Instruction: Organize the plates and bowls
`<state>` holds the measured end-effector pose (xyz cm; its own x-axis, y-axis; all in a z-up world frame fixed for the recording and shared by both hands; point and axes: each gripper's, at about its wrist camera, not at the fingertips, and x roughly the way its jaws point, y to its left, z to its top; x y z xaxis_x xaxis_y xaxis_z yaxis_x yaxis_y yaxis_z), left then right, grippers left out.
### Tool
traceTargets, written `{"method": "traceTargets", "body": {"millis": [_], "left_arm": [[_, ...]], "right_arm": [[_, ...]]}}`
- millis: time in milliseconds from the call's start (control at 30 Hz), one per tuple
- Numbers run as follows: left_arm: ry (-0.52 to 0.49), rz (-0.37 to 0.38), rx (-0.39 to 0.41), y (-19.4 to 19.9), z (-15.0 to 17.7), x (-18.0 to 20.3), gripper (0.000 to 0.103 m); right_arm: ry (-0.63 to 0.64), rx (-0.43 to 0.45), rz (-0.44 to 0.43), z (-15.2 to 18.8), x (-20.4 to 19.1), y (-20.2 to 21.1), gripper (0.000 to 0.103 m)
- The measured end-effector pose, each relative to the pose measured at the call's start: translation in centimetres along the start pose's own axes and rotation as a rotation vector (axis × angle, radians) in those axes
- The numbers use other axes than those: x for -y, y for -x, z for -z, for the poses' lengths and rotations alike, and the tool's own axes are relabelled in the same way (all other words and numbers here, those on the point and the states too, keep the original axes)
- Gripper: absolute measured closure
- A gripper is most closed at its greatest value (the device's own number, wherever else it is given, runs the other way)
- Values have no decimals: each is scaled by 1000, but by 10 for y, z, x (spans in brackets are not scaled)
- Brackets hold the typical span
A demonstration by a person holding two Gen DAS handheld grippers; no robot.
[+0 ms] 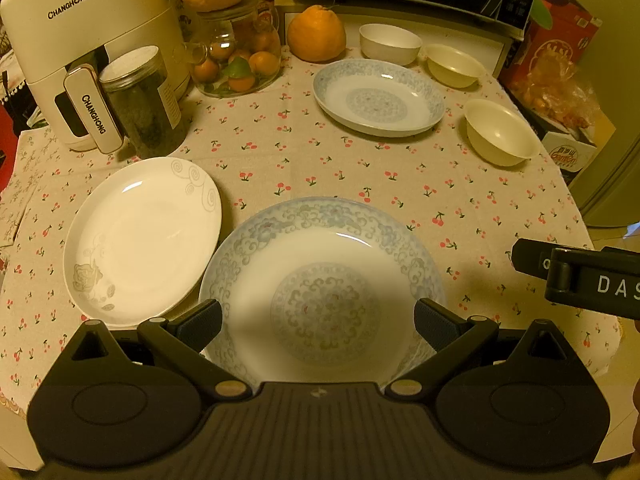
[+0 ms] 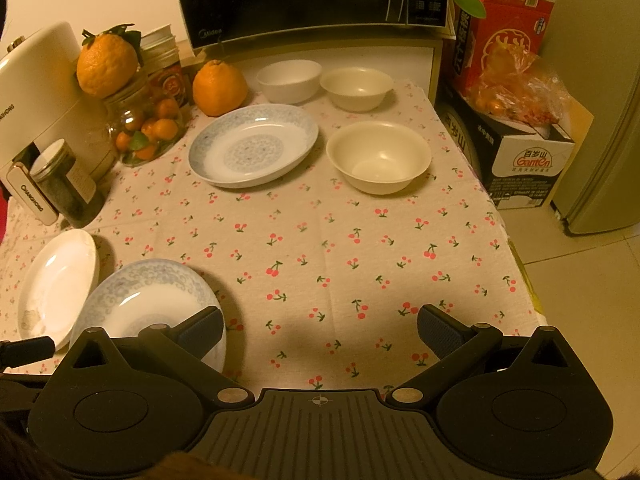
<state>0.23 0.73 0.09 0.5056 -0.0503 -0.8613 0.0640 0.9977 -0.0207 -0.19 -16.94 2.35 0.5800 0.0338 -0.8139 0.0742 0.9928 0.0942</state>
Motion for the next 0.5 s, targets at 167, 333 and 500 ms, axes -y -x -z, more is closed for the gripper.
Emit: {"method": "traceTargets", "body": {"millis": [167,333,500], "left_arm": [[1,4,-1,0,-1,0,0],[3,2,2,-1,-4,0,0],[18,16,5,-1,-9,-4,0]], "right_arm": [[5,1,-3,-2,0,1,0],[5,0,-7,-3,0,1,0],[0,5,-14,-6,0,3,0]]}}
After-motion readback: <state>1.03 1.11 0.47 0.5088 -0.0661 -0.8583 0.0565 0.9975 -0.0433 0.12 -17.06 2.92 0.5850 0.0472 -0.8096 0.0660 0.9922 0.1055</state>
